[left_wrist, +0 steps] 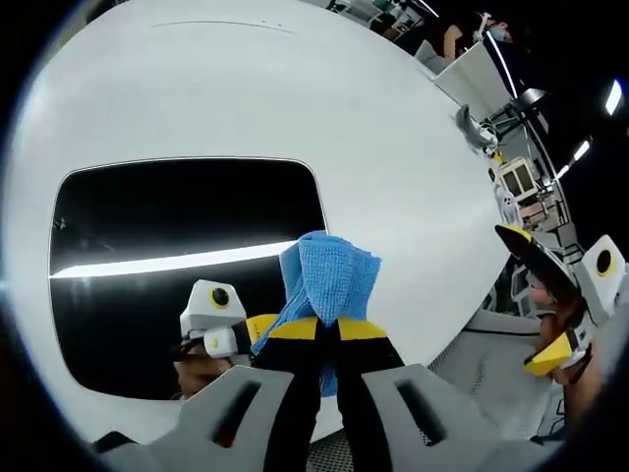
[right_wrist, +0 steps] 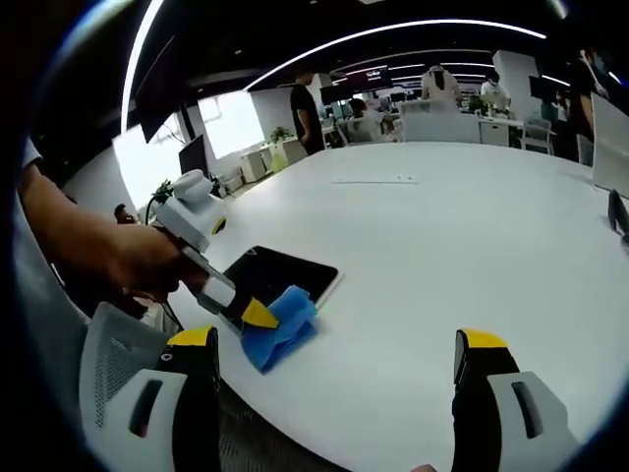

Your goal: Wipe the mirror surface with the cleaning cloth until all visible marks leave the cleaned area.

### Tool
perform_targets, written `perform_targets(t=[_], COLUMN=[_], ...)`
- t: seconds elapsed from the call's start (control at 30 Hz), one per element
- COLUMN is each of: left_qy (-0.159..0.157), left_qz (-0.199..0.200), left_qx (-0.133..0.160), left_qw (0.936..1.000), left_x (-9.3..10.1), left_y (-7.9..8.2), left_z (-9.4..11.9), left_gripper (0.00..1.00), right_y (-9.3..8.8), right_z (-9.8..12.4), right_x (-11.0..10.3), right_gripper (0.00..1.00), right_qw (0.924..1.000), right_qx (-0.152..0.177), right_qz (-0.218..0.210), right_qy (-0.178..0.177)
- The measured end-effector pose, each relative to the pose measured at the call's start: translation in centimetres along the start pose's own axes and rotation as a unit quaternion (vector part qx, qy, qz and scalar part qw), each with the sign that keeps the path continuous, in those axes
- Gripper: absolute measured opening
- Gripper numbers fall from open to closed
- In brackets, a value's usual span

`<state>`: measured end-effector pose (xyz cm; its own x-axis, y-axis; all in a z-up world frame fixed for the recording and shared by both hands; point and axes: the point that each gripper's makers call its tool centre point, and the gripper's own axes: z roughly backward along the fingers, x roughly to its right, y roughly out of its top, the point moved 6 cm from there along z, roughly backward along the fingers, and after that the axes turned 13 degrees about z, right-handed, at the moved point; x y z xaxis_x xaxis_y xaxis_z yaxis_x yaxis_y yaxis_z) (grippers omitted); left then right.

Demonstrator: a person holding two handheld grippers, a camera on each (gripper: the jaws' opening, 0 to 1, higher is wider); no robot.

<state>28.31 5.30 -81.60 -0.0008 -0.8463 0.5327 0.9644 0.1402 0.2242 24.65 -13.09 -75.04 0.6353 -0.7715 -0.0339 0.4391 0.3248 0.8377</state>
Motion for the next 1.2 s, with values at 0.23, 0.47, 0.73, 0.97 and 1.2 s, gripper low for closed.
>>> perform_targets(t=[0.23,0.47,0.73,0.97,1.2], left_qy=[-0.001,-0.001,0.001,0.002,0.002], left_qz=[0.002,0.001,-0.001,-0.004,-0.006], left_qx=[-0.003,-0.004,0.002,0.0,0.0], left_qw=[1.0,1.0,1.0,1.0,1.0], left_x=[0.0,0.0,-0.1,0.0,0.1], left_y=[0.2,0.5,1.9,2.7,3.6], left_z=[0.0,-0.2,-0.5,-0.7,-1.0], left_gripper=[0.02,0.02,0.02,0.02,0.02], right_y=[-0.1,-0.4,-0.5,-0.6,-0.7], right_z=[-0.3,-0.4,-0.4,-0.3,-0.4], right_x=[0.1,0.2,0.4,0.3,0.4], right_gripper=[0.99,0.99,0.99,0.99,0.99], right_qw=[1.0,0.9999,1.0,1.0,0.9999], right_qx=[-0.003,-0.008,-0.008,-0.008,-0.012], right_qz=[0.001,0.005,0.002,-0.002,-0.004], right_qy=[0.001,0.002,0.001,0.0,-0.001])
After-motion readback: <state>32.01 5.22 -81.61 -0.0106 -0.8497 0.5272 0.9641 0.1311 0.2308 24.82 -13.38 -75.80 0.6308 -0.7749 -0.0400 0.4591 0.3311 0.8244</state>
